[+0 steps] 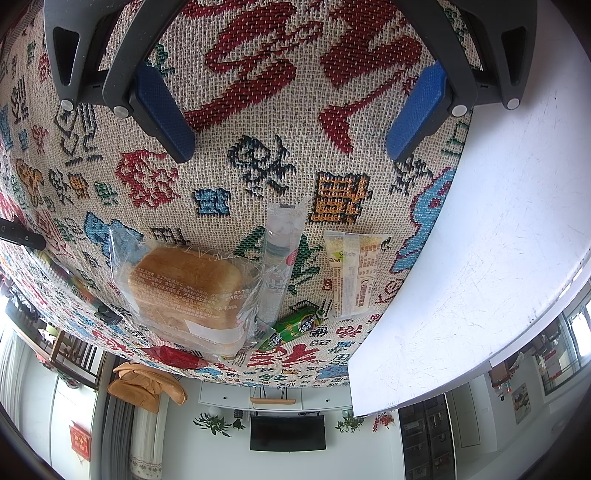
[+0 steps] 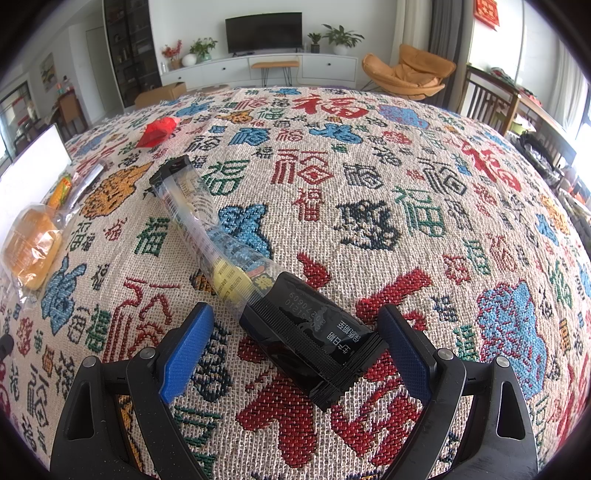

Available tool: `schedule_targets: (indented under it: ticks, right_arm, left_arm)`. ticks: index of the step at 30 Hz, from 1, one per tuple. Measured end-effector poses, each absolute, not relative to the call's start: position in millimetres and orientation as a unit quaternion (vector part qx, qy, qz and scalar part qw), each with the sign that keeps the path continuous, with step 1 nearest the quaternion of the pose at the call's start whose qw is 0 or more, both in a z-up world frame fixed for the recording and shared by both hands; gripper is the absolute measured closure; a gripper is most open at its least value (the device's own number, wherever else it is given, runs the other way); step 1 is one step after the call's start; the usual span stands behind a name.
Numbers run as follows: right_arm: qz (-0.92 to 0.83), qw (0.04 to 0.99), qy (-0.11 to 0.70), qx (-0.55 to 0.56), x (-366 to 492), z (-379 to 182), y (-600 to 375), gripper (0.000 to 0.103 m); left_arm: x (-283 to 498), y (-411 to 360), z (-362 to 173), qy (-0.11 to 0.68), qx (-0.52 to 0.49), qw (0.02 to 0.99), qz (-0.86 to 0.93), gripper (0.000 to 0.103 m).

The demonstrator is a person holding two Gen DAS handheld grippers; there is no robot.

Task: Organize snacks

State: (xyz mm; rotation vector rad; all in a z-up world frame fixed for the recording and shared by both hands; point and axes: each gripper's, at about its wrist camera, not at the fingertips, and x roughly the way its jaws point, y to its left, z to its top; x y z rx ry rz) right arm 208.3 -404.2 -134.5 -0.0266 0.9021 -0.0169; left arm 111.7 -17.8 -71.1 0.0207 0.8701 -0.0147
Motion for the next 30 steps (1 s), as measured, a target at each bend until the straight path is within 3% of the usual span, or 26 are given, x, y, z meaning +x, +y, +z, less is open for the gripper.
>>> schedule_targets:
  ticks: [24, 30]
  right_arm:
    - [-0.007, 0.9, 0.436, -0.012, 204.4, -138.5, -410.7, 0.009]
    - [-0.007, 0.9, 0.436, -0.012, 204.4, -138.5, -411.2, 0.009]
  left_arm:
    - [111.2, -15.4, -70.6, 0.424, 0.004, 0.906, -0.016, 0.0]
    - [107.2, -10.2, -49.5, 0.447, -0.032, 0.892, -0.067, 0.0]
